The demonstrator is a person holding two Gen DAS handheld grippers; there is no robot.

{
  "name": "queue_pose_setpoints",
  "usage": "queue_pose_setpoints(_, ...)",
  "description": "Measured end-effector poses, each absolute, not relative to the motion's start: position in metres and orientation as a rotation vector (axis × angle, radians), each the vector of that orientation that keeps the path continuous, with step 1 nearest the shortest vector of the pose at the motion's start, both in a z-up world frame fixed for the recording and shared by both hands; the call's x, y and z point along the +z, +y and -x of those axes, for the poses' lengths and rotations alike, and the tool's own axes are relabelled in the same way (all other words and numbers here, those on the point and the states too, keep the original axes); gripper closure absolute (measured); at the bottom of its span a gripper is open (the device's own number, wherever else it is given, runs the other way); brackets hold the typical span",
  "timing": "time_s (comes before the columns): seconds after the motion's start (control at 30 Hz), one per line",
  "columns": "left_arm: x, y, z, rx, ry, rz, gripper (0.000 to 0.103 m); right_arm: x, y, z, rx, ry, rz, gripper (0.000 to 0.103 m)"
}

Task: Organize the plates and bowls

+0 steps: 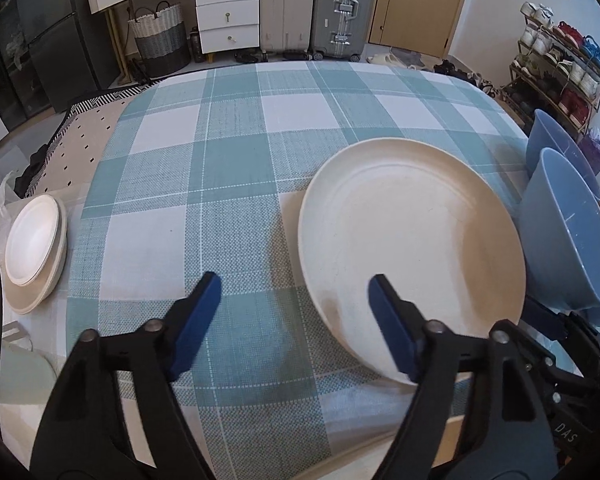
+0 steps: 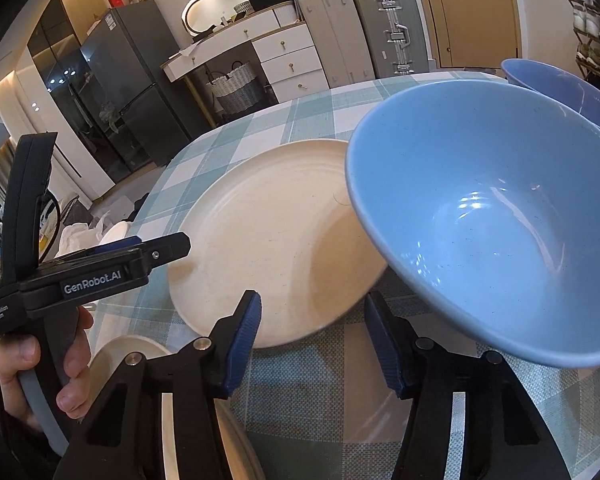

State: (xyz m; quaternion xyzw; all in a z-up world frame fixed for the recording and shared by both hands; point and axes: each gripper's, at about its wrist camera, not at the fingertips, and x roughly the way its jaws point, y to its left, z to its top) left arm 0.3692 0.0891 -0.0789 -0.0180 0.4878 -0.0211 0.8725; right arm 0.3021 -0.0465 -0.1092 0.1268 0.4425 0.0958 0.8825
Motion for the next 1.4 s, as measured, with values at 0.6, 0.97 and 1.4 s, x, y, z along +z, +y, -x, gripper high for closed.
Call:
queue_pose_setpoints(0.6, -0.097, 0.082, -0.376, -0.083, 1.072, 0.011, 0.084, -0.117, -0.037, -0.31, 0.184, 0.934, -0.206, 0.058)
queue_pose_setpoints(0.97, -0.092, 0.096, -0.365, -0.037, 1.086, -0.012, 0.085, -0.114, -0.025, -0.31, 0.242, 0.94, -0.166, 0.061)
queue_pose_setpoints(1.4, -0.093, 0.094, -0.36, -0.031, 1.079, -0.037, 0.086, -0.116, -0.026, -0.315, 0.243, 0.94, -0.141, 0.062)
